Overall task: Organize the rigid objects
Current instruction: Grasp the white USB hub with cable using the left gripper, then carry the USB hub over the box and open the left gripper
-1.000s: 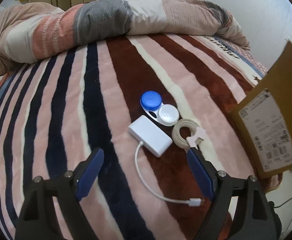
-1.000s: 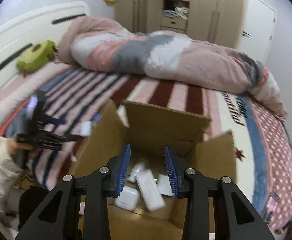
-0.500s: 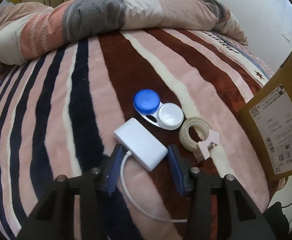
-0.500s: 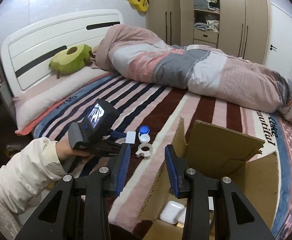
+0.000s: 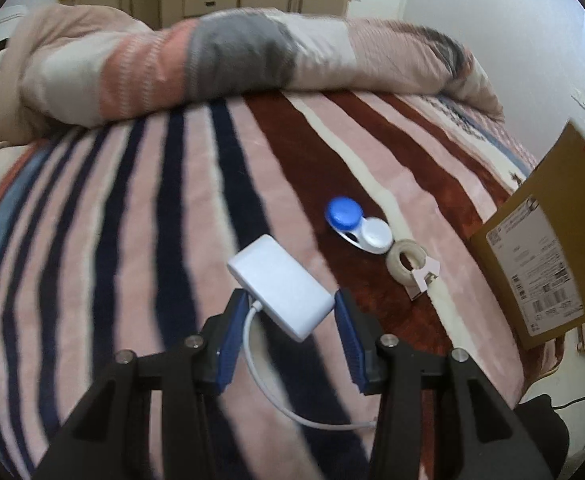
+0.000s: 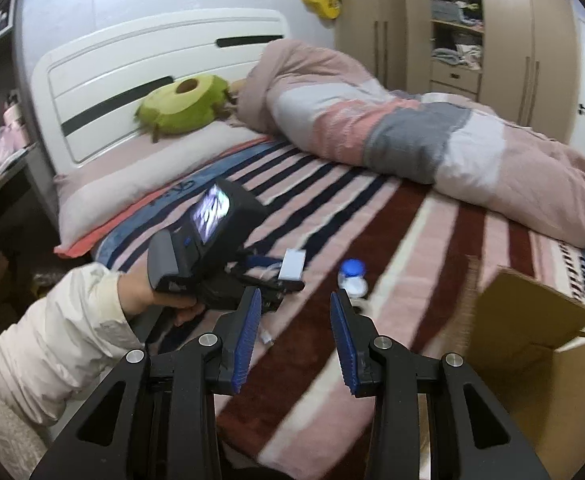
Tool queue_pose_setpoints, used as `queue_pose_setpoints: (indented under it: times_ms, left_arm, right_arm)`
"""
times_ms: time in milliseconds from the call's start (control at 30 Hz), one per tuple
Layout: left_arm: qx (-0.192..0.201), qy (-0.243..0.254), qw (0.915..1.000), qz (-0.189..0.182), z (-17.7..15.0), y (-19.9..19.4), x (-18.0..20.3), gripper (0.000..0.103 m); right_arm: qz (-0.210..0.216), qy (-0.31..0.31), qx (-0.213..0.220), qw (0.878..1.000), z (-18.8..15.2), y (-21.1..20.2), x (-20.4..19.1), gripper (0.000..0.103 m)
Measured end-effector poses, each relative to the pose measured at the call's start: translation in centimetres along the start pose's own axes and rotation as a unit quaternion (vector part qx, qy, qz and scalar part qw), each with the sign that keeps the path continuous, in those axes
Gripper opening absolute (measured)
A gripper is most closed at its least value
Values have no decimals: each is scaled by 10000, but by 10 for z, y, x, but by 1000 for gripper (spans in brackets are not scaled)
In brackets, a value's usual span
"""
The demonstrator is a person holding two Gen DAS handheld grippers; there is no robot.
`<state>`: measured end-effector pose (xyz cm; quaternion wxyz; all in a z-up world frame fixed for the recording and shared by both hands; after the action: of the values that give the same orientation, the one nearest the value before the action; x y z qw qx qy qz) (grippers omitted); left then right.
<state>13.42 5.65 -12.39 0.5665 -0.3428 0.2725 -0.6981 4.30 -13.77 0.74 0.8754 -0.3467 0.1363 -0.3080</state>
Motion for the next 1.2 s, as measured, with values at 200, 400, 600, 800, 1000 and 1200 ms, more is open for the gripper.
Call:
queue_pose_setpoints:
  times_ms: [200,400,600,800,1000,1200]
  left_arm:
    - [129,84,9999,-52,5,-58,-9,41]
    - [282,305,9991,43,13,-116,0,41]
    - [618,667,9957,-175,32,-162,49,41]
    - [658,1221,9850,-1024,62,-166,136,41]
    - [384,1785,9713,-1525,98,-134,232,42]
    - [-295,2051,9685,-1384,109,-73,284,42]
  right_arm:
    - [313,-146,-335,9988,-15,34,-35,32]
    - [52,1,-620,9981,-32,74,-33,34]
    - [-763,381,-773,9934,-50,117,-1,53]
    - [-1731,624,-828,9794,-57,145,35,73]
    - [-1702,954,-880,9768,-64,153,56,74]
    - [-1587,981,-836,9789,-66,157,57,74]
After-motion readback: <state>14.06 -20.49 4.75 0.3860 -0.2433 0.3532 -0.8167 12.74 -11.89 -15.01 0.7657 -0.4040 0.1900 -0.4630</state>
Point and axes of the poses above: each gripper's, at about its wrist camera, not at the fingertips, and y roughly the way its jaws point, x to its right, z to its top, the point moved 3 cm from there along y, roughly the way its jaws point, and after that the axes turned 4 degrees about -z, right-handed, at the moved point
